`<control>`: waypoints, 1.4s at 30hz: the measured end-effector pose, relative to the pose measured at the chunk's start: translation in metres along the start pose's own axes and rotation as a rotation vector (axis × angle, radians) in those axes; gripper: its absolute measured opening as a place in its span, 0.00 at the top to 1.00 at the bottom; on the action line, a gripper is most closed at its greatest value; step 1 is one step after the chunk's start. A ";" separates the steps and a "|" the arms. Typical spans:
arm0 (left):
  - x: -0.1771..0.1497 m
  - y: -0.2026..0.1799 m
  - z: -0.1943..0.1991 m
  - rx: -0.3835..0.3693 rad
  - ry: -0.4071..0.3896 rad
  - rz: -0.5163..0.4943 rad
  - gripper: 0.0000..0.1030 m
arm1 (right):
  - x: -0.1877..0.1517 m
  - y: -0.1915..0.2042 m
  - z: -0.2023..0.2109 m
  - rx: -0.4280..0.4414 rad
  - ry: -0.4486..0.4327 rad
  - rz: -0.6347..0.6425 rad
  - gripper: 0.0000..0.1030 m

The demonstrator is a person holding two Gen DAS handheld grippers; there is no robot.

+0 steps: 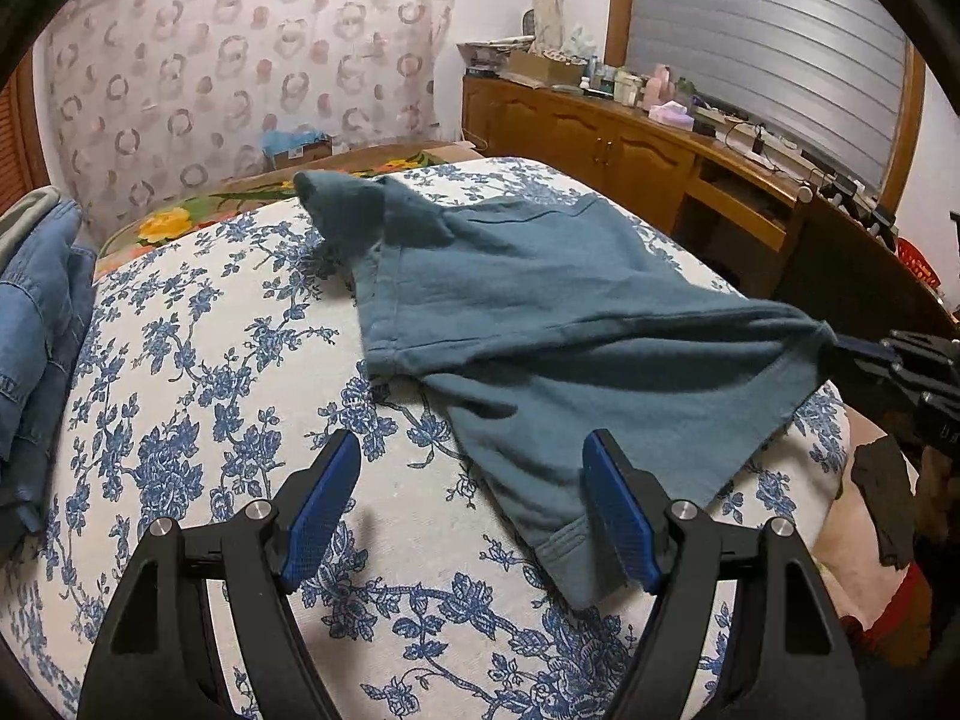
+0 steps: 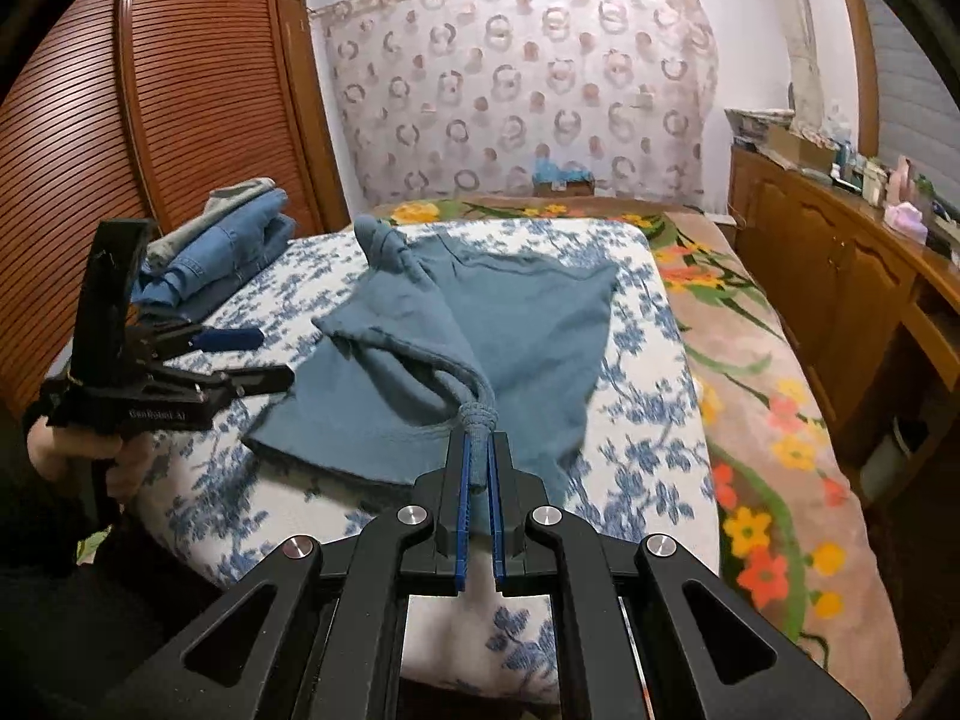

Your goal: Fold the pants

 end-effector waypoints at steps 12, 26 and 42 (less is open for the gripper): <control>0.011 0.011 0.000 0.005 -0.019 -0.011 0.25 | -0.014 -0.014 -0.011 -0.018 0.072 -0.085 0.95; 0.035 0.042 -0.010 0.013 -0.015 -0.008 0.25 | 0.028 -0.004 -0.017 -0.021 0.046 -0.043 0.73; 0.049 0.092 -0.015 0.048 0.036 0.024 0.25 | 0.078 0.045 -0.114 0.145 0.113 0.037 0.66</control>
Point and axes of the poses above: each gripper's, at about its wrist camera, not at the fingertips, and z roughly against the way its jaws point, y to its left, x to its top, the point moved 5 cm from there along -z, roughly the way its jaws point, and after that the axes turned 3 degrees about -y, right-handed, at the moved point
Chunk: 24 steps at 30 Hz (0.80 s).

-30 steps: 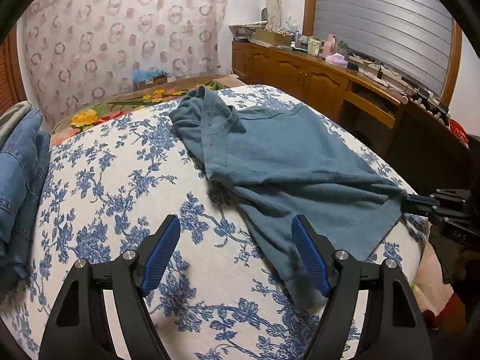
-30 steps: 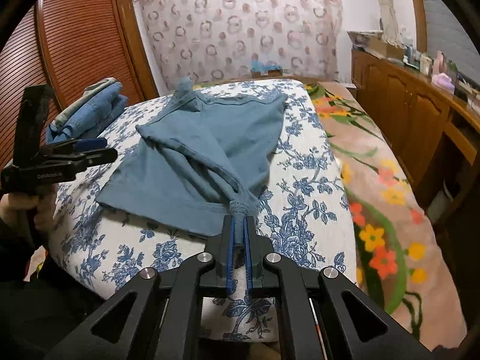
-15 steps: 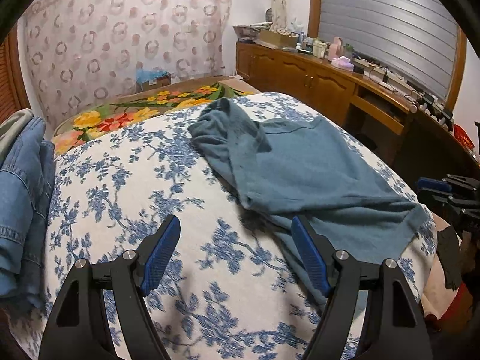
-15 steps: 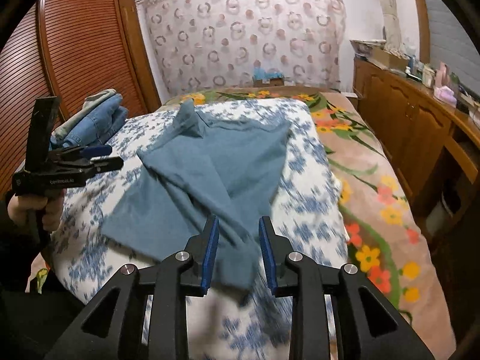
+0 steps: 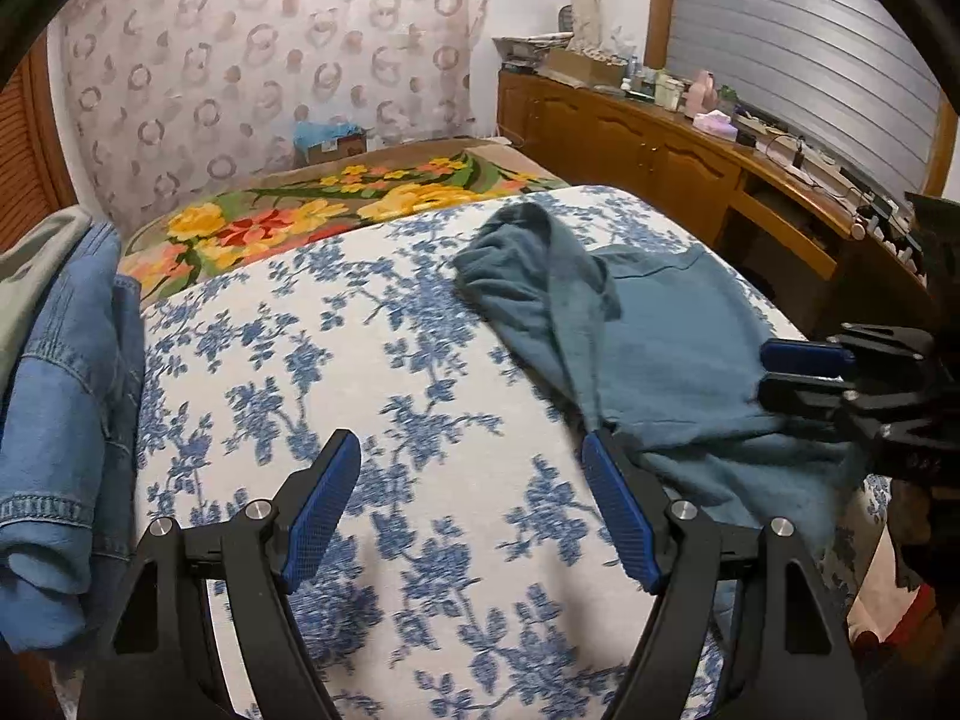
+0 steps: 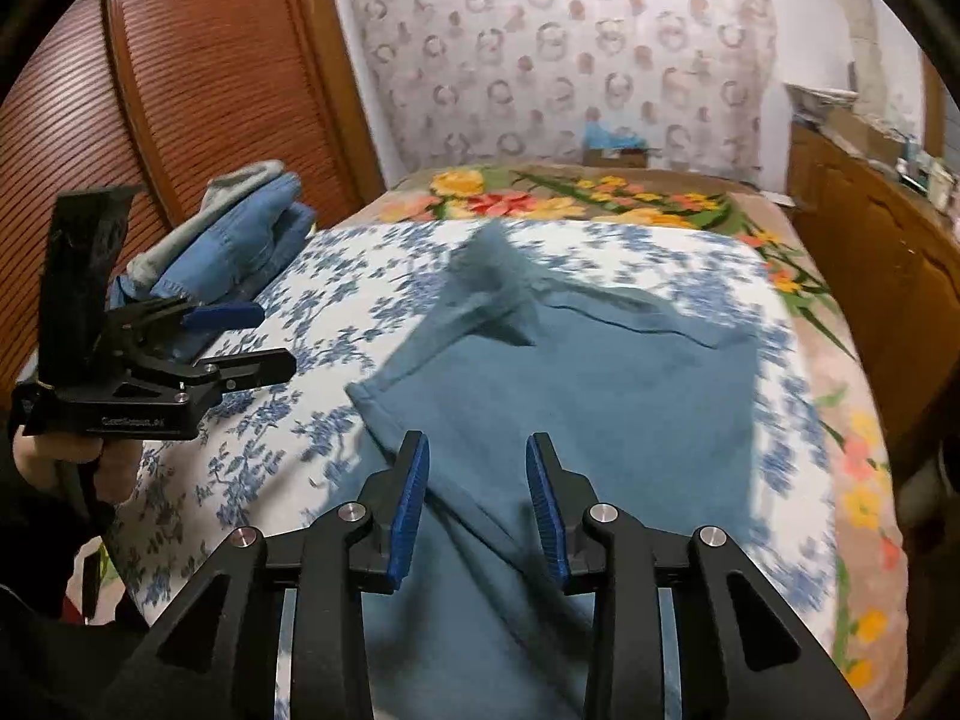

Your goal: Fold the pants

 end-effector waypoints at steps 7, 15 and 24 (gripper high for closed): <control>-0.005 0.016 0.000 0.011 0.023 0.011 0.25 | 0.014 0.023 -0.038 0.063 0.042 0.051 0.66; -0.011 0.029 -0.001 0.008 0.038 0.033 0.25 | 0.018 0.042 -0.067 0.084 0.089 0.105 0.65; -0.014 0.035 -0.006 0.004 0.046 0.055 0.25 | 0.022 0.046 -0.092 0.007 0.124 0.155 0.88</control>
Point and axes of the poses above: each gripper's, at about its wrist camera, not at the fingertips, and z roughly against the way its jaws point, y to its left, x to its top, the point moved 5 cm from there along -z, roughly the way its jaws point, and after that the axes turned 3 degrees about -y, right-handed, at the moved point
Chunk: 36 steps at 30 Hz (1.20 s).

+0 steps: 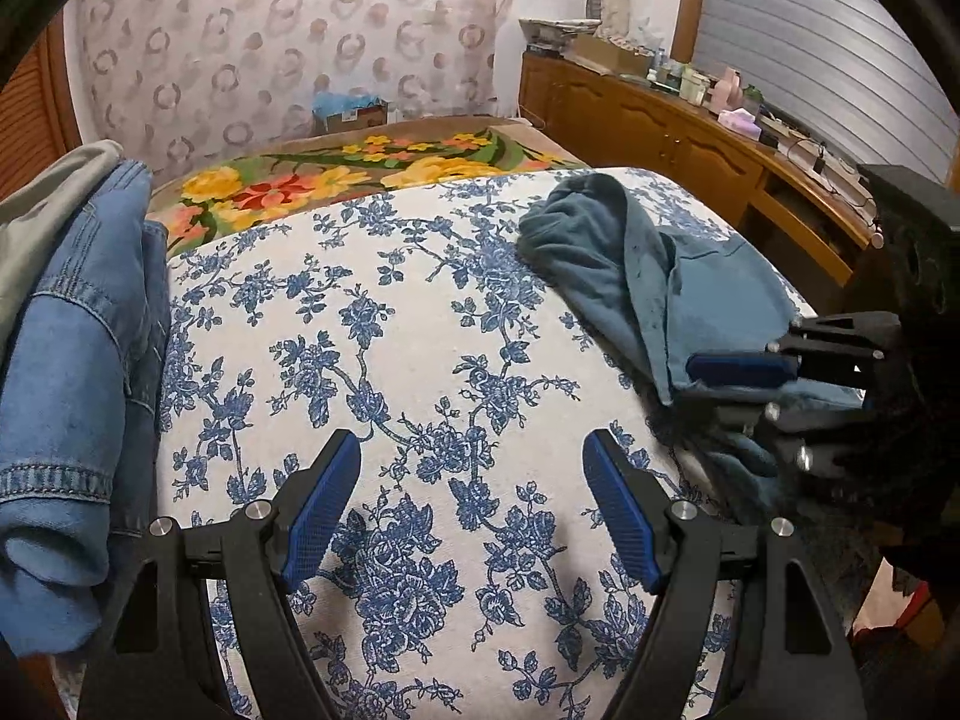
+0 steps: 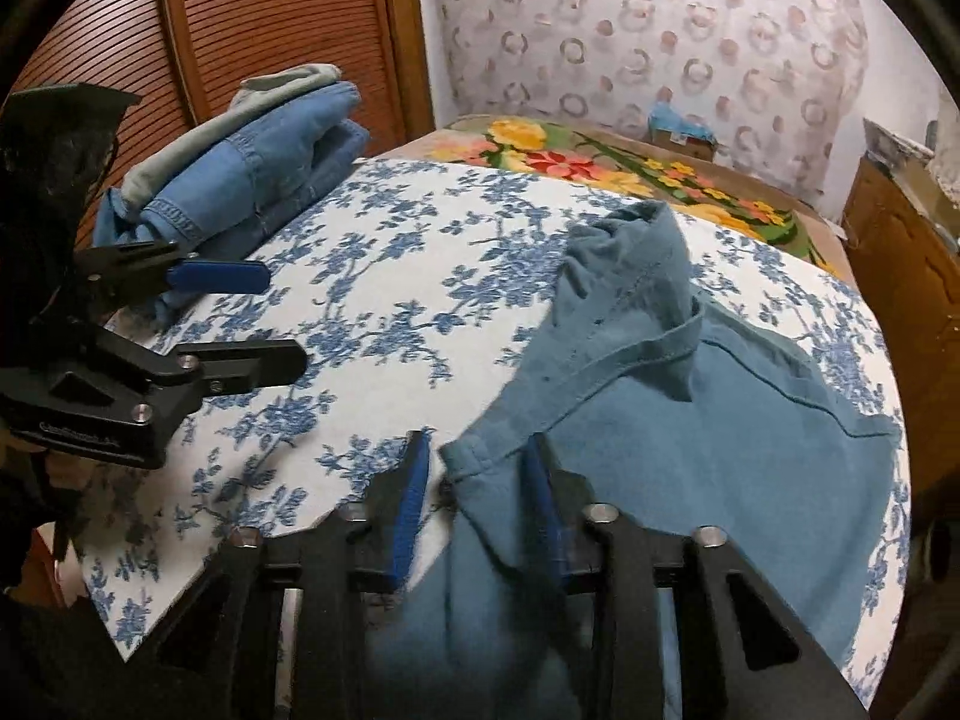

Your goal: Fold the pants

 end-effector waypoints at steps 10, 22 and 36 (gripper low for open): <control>0.009 -0.019 -0.007 -0.024 0.005 -0.024 0.25 | 0.007 -0.025 0.032 -0.004 -0.093 -0.070 0.96; 0.031 -0.050 -0.031 -0.042 0.020 -0.065 0.25 | -0.001 -0.098 0.070 -0.153 -0.169 -0.156 0.96; 0.065 -0.061 -0.062 -0.017 0.023 -0.082 0.25 | -0.001 -0.132 0.047 -0.222 -0.159 -0.214 0.96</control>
Point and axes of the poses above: each gripper's, at about its wrist camera, not at the fingertips, and z roughly against the way its jaws point, y to its left, x to its top, the point moved 5 cm from there along -z, roughly the way its jaws point, and after that the axes turned 3 degrees about -y, right-handed, at the moved point
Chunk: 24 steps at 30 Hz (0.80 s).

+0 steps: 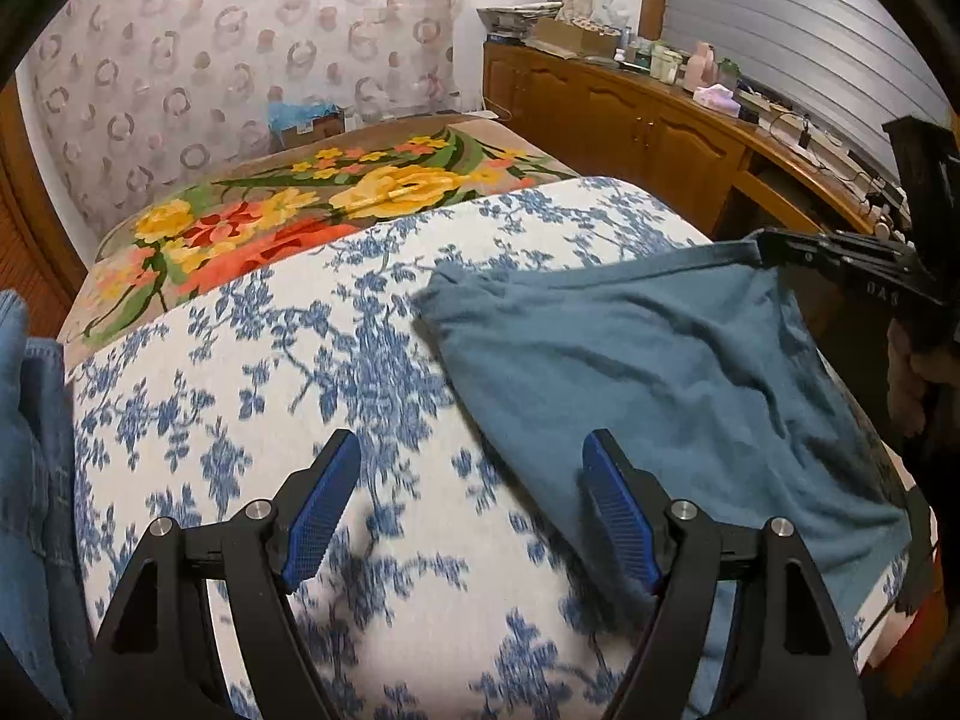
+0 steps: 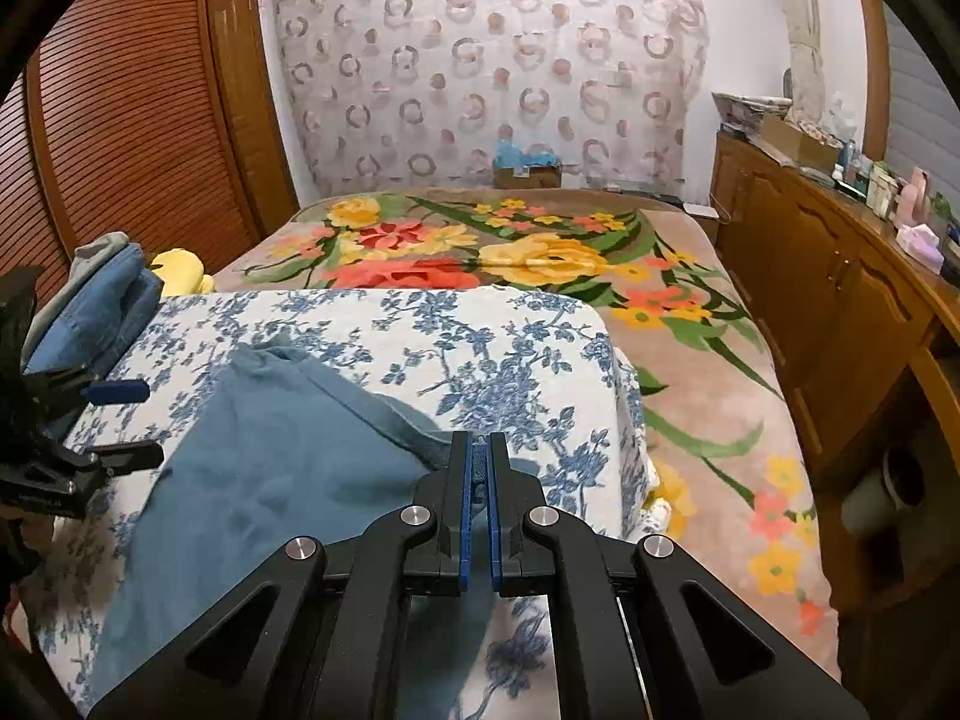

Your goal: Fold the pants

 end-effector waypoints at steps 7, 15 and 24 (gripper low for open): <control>0.022 0.009 -0.023 0.007 -0.005 0.018 0.25 | 0.001 -0.008 -0.007 0.003 0.027 -0.017 0.96; 0.038 0.019 -0.057 -0.006 0.029 0.038 0.30 | 0.001 -0.014 -0.002 0.003 0.067 -0.054 0.72; 0.034 0.018 -0.066 -0.005 0.044 0.038 0.30 | -0.004 -0.016 -0.003 0.010 0.120 -0.075 0.63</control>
Point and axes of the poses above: each gripper's, at about its wrist camera, not at the fingertips, and z roughly against the way its jaws point, y to its left, x to its top, the point moved 5 cm from there along -z, roughly the way its jaws point, and after that the axes turned 3 degrees about -y, right-handed, at the moved point
